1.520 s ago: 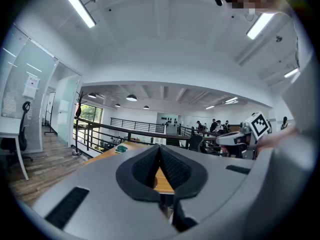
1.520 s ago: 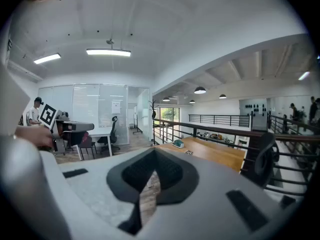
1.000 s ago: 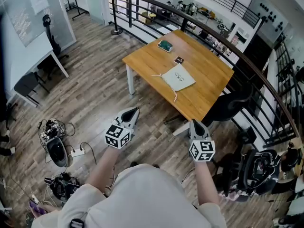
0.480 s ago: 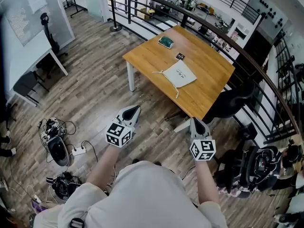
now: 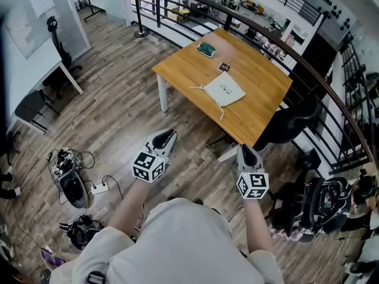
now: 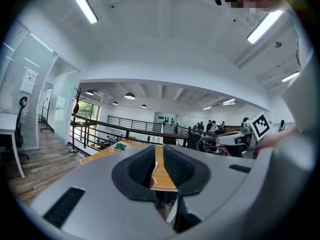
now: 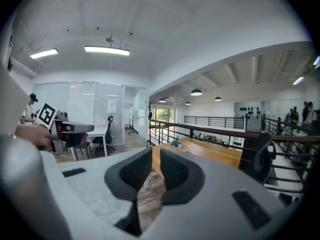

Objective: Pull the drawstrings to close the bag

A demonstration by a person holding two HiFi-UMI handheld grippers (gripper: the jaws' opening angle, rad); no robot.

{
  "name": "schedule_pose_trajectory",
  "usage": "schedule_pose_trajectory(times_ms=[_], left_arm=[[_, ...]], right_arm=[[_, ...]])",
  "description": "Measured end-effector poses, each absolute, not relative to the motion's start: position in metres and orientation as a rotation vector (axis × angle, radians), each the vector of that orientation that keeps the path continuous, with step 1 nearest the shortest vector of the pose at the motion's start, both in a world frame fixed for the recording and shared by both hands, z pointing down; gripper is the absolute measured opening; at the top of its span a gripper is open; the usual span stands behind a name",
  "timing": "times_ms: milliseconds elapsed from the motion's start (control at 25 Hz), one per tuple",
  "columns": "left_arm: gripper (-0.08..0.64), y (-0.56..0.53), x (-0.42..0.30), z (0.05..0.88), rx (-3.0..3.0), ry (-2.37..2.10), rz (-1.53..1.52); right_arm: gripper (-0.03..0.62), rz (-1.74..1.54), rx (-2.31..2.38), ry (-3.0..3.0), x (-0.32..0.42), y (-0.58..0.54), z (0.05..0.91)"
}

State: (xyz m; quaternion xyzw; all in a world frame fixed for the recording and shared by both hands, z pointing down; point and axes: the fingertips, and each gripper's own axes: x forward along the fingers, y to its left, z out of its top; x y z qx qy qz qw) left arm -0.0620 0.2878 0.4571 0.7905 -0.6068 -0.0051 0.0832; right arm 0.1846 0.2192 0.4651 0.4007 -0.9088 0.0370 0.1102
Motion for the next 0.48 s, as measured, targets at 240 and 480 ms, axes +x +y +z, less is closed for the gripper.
schedule_pose_trajectory(times_ms=[240,480], left_arm=[[0.066,0.290,-0.067,0.459,2.372,-1.789,-0.009],[0.072,0.294,-0.075,0.464,2.374,-1.771,-0.008]], right_arm=[[0.064,0.112,1.203,-2.656,0.179,0.223,0.467],[0.078,0.115,1.224,-2.637,0.172,0.229,0.471]])
